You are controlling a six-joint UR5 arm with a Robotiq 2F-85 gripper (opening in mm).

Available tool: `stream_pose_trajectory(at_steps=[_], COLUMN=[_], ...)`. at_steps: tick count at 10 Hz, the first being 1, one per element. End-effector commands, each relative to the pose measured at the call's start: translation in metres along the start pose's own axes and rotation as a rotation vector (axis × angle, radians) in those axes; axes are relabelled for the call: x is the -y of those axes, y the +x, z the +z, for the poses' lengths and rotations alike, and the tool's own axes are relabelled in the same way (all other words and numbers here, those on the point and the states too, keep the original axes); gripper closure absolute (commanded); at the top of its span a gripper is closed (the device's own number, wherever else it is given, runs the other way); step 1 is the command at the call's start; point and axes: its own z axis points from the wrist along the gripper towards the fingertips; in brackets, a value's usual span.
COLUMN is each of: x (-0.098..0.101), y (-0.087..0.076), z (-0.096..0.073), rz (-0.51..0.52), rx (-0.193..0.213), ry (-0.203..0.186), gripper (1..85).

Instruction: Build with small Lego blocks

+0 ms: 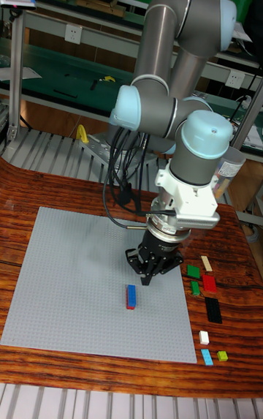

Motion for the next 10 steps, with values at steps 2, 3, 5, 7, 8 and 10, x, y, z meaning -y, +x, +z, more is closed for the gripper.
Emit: stream_pose_trajectory(at_steps=[2,3,5,7,8,10], x=[-0.003,-0.001,-0.002,-0.009,-0.017,-0.019], y=[-0.013,-0.015,-0.03,-0.04,-0.042,-0.039], z=[-0.002,-0.002,0.01,0.018,0.016,0.016], rz=[-0.058,-0.069,-0.081,-0.085,-0.063,-0.012], rx=[0.032,0.04,0.045,0.064,0.066,0.054], ry=[-0.003,0.003,0.004,-0.023,-0.039,-0.047], gripper=[84.3,84.3,84.3,84.3,84.3,84.3])
